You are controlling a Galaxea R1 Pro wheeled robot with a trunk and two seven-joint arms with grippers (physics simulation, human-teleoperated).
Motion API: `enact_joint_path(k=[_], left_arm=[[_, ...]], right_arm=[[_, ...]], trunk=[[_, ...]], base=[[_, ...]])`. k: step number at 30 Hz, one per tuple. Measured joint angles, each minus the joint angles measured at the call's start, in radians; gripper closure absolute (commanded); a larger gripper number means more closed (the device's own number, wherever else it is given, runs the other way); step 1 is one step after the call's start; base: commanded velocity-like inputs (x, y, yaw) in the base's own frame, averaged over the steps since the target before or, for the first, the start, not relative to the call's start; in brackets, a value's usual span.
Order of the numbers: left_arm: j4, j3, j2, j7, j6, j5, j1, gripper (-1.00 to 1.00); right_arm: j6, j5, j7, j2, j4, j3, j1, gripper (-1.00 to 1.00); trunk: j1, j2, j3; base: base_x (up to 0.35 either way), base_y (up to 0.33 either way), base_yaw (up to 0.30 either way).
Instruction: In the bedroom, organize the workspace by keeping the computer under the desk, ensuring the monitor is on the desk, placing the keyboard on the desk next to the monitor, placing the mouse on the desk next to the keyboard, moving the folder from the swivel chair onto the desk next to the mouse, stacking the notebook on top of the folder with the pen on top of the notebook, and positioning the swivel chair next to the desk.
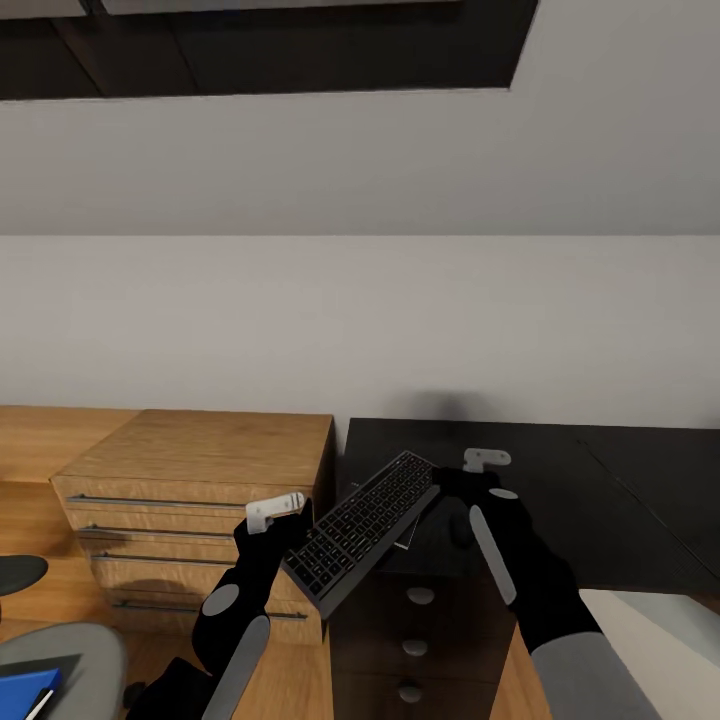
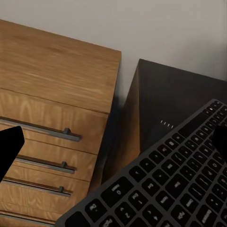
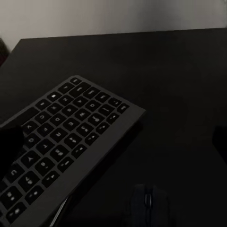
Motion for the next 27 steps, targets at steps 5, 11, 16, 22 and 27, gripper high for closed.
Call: enact_joint_path(k=[5,11,16,22,27], left_arm=[[0.0,0.0,0.0,0.0,0.0,0.0,0.0,-1.0],[0.002,0.0,0.0,0.0,0.0,0.0,0.0,-1.0],[0.001,0.0,0.0,0.0,0.0,0.0,0.0,-1.0],[0.001,0.0,0.0,0.0,0.0,0.0,0.0,-1.0],[0.0,0.0,0.0,0.0,0.0,0.0,0.0,-1.0]], right_arm=[[0.002,0.0,0.0,0.001,-0.008,0.0,0.002,-1.0],[0.003,-0.002,0.0,0.001,-0.013,0.001,0.003,-1.0],[0.002,-0.002,0.0,0.001,-0.012,0.002,0.003,-1.0],[0.002,-0.002,0.001,0.001,-0.01,0.002,0.004,-1.0],[0.002,-0.003,0.002,0.001,-0.009,0.002,0.004,-1.0]], trunk=[[0.0,0.0,0.0],[0.001,0.0,0.0],[0.001,0.0,0.0],[0.001,0.0,0.0],[0.001,0.0,0.0]], base=[[-0.001,0.0,0.0],[-0.236,0.08,0.0],[-0.307,0.142,0.0],[-0.305,0.179,0.0],[-0.304,0.183,0.0]])
